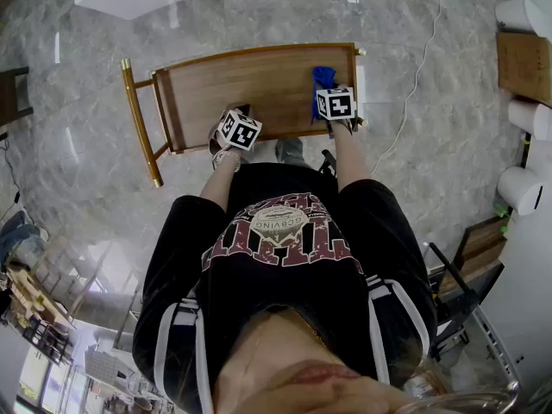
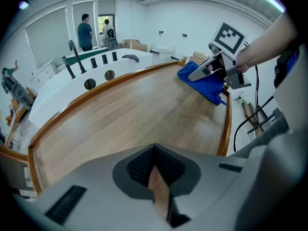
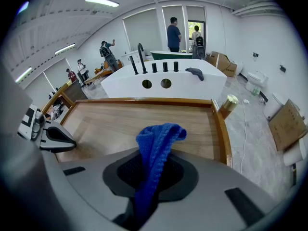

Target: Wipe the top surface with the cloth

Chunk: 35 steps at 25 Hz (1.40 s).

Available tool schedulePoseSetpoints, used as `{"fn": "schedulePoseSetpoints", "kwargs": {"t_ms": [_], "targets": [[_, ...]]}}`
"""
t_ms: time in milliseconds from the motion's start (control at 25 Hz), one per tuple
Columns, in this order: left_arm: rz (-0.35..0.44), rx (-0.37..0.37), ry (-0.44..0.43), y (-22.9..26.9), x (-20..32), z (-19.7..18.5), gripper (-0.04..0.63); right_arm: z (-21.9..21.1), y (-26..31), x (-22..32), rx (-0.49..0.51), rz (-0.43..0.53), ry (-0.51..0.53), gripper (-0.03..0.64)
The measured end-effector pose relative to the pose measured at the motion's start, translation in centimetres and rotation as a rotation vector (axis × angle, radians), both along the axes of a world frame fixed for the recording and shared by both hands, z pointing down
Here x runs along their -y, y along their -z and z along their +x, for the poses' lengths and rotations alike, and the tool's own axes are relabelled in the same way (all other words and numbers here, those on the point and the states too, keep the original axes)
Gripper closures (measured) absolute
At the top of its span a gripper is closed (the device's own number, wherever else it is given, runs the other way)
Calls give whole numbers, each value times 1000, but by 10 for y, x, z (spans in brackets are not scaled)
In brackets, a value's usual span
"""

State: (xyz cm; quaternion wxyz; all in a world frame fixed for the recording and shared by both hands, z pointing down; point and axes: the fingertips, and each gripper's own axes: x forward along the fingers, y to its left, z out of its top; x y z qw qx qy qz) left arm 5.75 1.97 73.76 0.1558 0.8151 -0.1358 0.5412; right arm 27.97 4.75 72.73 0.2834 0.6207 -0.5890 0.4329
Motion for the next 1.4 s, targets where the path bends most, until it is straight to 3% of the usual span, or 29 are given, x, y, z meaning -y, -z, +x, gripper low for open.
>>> {"fn": "schedulePoseSetpoints", "kwargs": {"t_ms": [560, 1000, 1400], "targets": [[-17, -44, -2, 8, -16, -10, 548, -30, 2, 13, 5, 0, 14, 561], [-12, -31, 31, 9, -12, -50, 549, -62, 2, 30, -1, -5, 53, 561], [-23, -13, 135, 5, -7, -99, 549, -106, 0, 46, 13, -4, 117, 561]]}}
